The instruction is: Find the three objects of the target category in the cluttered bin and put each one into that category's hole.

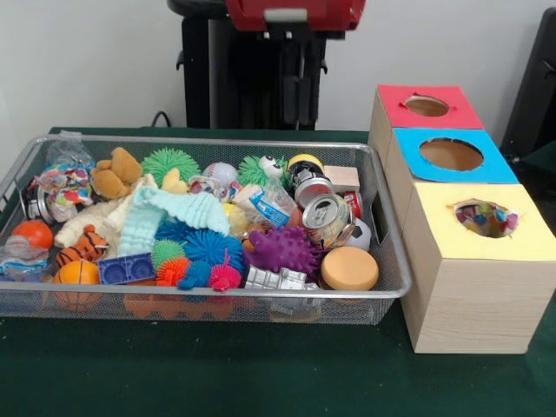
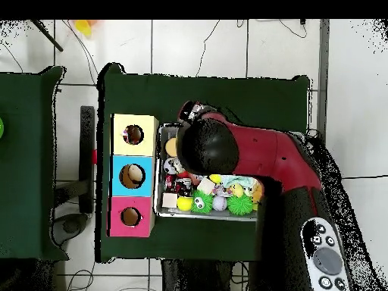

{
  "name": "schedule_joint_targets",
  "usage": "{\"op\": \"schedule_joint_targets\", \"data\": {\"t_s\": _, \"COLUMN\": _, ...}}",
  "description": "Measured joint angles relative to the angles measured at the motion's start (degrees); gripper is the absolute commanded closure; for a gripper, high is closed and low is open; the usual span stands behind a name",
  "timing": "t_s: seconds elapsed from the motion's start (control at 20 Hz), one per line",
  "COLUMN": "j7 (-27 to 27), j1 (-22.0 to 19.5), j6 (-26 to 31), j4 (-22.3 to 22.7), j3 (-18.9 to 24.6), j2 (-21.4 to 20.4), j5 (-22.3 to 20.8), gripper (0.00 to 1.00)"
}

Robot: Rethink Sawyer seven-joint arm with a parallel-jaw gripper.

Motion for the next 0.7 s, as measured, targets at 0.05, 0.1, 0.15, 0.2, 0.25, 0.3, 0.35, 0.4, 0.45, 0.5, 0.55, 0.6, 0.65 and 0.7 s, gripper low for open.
{"op": "schedule_joint_targets", "data": {"t_s": 0.05, "j7": 0.0, "j1": -0.1, "j6": -0.3, "j4": 0.2, "j3": 0.4, "j2": 0.4, "j5": -0.3, "gripper": 1.00}}
{"op": "schedule_joint_targets", "data": {"t_s": 0.1, "j7": 0.0, "j1": -0.4, "j6": -0.6, "j4": 0.4, "j3": 1.0, "j2": 0.8, "j5": -0.8, "gripper": 1.00}}
{"op": "schedule_joint_targets", "data": {"t_s": 0.15, "j7": 0.0, "j1": -0.5, "j6": -0.7, "j4": 0.6, "j3": 1.4, "j2": 1.1, "j5": -1.3, "gripper": 1.00}}
{"op": "schedule_joint_targets", "data": {"t_s": 0.2, "j7": 0.0, "j1": -0.6, "j6": -0.7, "j4": 0.7, "j3": 1.7, "j2": 1.3, "j5": -1.6, "gripper": 1.00}}
{"op": "schedule_joint_targets", "data": {"t_s": 0.25, "j7": 0.0, "j1": -0.7, "j6": -0.7, "j4": 0.9, "j3": 2.1, "j2": 1.6, "j5": -2.2, "gripper": 1.00}}
{"op": "schedule_joint_targets", "data": {"t_s": 0.3, "j7": 0.0, "j1": -0.8, "j6": -0.7, "j4": 1.0, "j3": 2.5, "j2": 1.9, "j5": -2.8, "gripper": 1.00}}
{"op": "schedule_joint_targets", "data": {"t_s": 0.35, "j7": 0.0, "j1": -1.0, "j6": -0.7, "j4": 1.0, "j3": 3.3, "j2": 2.3, "j5": -3.9, "gripper": 0.00}}
{"op": "schedule_joint_targets", "data": {"t_s": 0.4, "j7": 0.0, "j1": -1.0, "j6": -0.7, "j4": 1.0, "j3": 3.4, "j2": 2.3, "j5": -4.0, "gripper": 0.00}}
{"op": "schedule_joint_targets", "data": {"t_s": 0.45, "j7": 0.0, "j1": -1.0, "j6": -0.7, "j4": 0.9, "j3": 3.4, "j2": 2.3, "j5": -4.1, "gripper": 0.00}}
{"op": "schedule_joint_targets", "data": {"t_s": 0.5, "j7": 0.0, "j1": -1.0, "j6": -0.7, "j4": 0.9, "j3": 3.4, "j2": 2.4, "j5": -4.2, "gripper": 0.00}}
{"op": "schedule_joint_targets", "data": {"t_s": 0.55, "j7": 0.0, "j1": -1.0, "j6": -0.7, "j4": 1.0, "j3": 3.5, "j2": 2.4, "j5": -4.6, "gripper": 0.00}}
{"op": "schedule_joint_targets", "data": {"t_s": 0.6, "j7": 0.0, "j1": -1.0, "j6": -0.7, "j4": 0.9, "j3": 3.6, "j2": 2.5, "j5": -5.3, "gripper": 0.00}}
{"op": "schedule_joint_targets", "data": {"t_s": 0.65, "j7": 0.0, "j1": -1.0, "j6": -0.7, "j4": 0.9, "j3": 3.6, "j2": 2.5, "j5": -5.5, "gripper": 0.00}}
{"op": "schedule_joint_targets", "data": {"t_s": 0.7, "j7": 0.0, "j1": -1.0, "j6": -0.7, "j4": 0.9, "j3": 3.6, "j2": 2.5, "j5": -6.1, "gripper": 0.00}}
